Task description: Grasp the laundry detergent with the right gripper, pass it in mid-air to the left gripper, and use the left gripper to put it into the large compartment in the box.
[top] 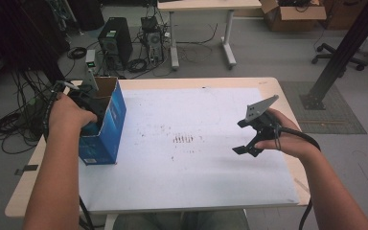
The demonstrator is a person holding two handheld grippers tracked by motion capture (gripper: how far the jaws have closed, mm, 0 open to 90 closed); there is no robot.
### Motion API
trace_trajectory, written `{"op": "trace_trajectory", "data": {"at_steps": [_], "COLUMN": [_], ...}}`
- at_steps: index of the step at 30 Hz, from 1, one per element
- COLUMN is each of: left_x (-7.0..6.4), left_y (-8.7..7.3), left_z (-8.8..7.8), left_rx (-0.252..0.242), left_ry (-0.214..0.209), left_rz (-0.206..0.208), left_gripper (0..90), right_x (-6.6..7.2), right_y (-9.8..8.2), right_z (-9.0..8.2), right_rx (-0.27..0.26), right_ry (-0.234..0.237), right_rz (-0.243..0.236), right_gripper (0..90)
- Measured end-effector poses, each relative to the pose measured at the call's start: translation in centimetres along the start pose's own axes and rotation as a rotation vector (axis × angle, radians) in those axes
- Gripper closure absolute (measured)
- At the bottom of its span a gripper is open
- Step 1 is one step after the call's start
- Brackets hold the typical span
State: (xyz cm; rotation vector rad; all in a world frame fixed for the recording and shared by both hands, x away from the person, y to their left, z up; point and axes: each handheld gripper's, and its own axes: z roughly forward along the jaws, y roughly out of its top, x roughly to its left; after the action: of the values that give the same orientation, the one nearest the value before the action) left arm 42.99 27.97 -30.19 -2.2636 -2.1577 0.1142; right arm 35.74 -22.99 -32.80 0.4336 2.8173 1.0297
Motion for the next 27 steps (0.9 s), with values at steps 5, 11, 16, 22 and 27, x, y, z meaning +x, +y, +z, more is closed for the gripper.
{"op": "trace_trajectory", "data": {"at_steps": [5, 11, 16, 22, 27], "left_x": [-0.13, -0.26, -0.21, -0.08, 0.0], "left_y": [0.01, 0.04, -0.01, -0.14, -0.32], "left_z": [0.0, 0.04, 0.04, -0.03, -0.35], "left_rx": [0.008, 0.007, 0.005, 0.007, 0.0], "left_ry": [0.004, 0.001, -0.004, -0.011, -0.01], "left_rz": [-0.004, 0.001, -0.005, -0.015, -0.008], "left_gripper": [37.8, 37.5, 37.0, 32.3, 30.8], "right_x": [0.04, 0.04, 0.08, 0.13, 0.18], "right_y": [-0.09, -0.26, -0.4, -0.49, -0.47], "right_z": [-0.1, -0.23, -0.34, -0.43, -0.41], "right_rx": [-0.003, -0.005, -0.007, -0.009, -0.01], "right_ry": [0.001, 0.001, -0.001, -0.001, 0.002], "right_rz": [-0.003, -0.003, -0.002, -0.003, -0.005], "right_gripper": [2.3, 2.3, 2.4, 2.3, 2.4]}}
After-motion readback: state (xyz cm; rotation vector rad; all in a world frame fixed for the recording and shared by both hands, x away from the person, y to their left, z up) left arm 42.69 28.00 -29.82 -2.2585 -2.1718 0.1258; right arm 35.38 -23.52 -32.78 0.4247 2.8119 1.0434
